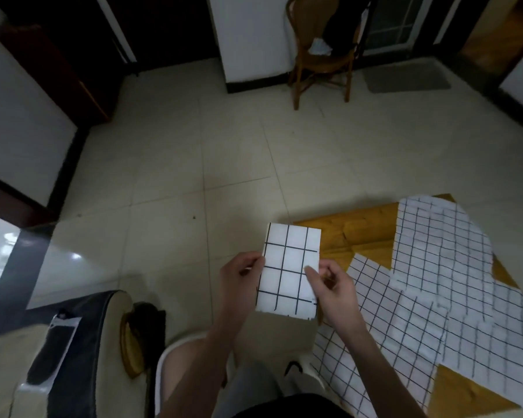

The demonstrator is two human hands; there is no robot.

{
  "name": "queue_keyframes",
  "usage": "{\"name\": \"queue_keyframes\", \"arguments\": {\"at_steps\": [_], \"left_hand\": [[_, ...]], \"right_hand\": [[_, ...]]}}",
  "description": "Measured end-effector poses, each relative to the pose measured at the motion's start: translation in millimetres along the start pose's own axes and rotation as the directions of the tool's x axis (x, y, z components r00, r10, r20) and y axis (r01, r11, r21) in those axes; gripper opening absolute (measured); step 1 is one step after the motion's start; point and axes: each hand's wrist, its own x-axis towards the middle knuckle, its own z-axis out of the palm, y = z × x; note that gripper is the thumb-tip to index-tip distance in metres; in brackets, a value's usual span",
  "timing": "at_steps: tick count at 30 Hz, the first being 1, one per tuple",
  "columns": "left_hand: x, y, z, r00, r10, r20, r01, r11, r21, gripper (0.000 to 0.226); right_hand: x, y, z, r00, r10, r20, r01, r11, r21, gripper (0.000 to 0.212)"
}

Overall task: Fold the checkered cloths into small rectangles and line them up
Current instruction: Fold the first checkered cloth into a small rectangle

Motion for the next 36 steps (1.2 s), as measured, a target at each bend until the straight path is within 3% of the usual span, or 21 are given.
{"name": "queue_keyframes", "arguments": {"at_steps": [5, 14, 19, 29, 36], "left_hand": [[43.1, 9.4, 28.5, 0.990, -0.015, 0.140, 0.013, 1.000, 0.013, 0.018], [136.1, 20.8, 102.7, 0.889, 0.022, 0.458, -0.061, 0.996, 0.070, 0.026], [200.4, 16.6, 138.6, 0.757, -0.016, 0.653, -0.078, 0.990, 0.116, 0.021], [284.0, 21.2, 195.9, 0.496, -0.058, 0.866, -0.137, 0.980, 0.143, 0.029], [295.3, -2.8, 238.1, 0.460, -0.075, 0.885, -0.202, 0.962, 0.186, 0.032]], "right_hand": [[29.2, 9.3, -7.2, 0.991, 0.040, -0.131, -0.034, 0.998, 0.049, 0.007], [91.3, 20.8, -21.2, 0.919, 0.118, -0.377, -0.077, 0.990, 0.120, 0.022], [127.4, 25.5, -10.4, 0.823, 0.197, -0.533, -0.163, 0.980, 0.112, 0.020], [172.9, 24.5, 20.5, 0.588, 0.303, -0.750, -0.264, 0.948, 0.177, 0.013], [195.0, 49.5, 14.7, 0.481, 0.375, -0.793, -0.288, 0.922, 0.261, 0.011]]}}
